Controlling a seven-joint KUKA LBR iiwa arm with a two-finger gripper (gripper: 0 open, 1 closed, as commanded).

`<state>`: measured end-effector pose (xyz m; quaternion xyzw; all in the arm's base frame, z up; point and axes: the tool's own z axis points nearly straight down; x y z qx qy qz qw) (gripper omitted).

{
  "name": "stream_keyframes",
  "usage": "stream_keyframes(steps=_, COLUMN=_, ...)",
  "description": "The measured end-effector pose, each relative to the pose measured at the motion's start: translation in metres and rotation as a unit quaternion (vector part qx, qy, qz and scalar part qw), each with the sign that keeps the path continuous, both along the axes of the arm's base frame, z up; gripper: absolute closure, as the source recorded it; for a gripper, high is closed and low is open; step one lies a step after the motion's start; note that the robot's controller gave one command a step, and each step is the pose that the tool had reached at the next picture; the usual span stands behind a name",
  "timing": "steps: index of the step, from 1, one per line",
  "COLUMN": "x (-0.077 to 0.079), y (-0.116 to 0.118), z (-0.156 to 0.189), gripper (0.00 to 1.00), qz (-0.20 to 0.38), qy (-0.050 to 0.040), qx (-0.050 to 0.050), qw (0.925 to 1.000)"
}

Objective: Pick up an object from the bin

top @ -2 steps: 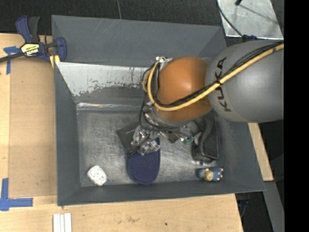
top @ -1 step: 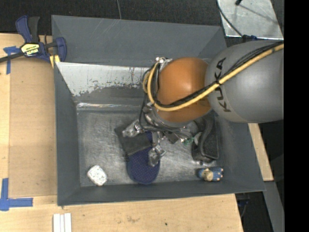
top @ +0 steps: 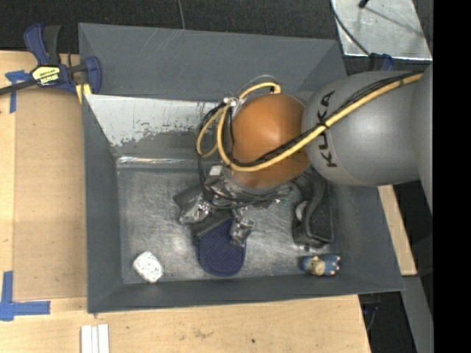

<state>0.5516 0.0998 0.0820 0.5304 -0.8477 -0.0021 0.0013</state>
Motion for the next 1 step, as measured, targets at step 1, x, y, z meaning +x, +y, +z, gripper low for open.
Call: stream_keyframes(steps=1, x=0.0012, y=-0.0016, z=0.0021, gripper=1.00, qz=-0.001, qy=-0.0006, qx=-0.002, qw=1.0000)
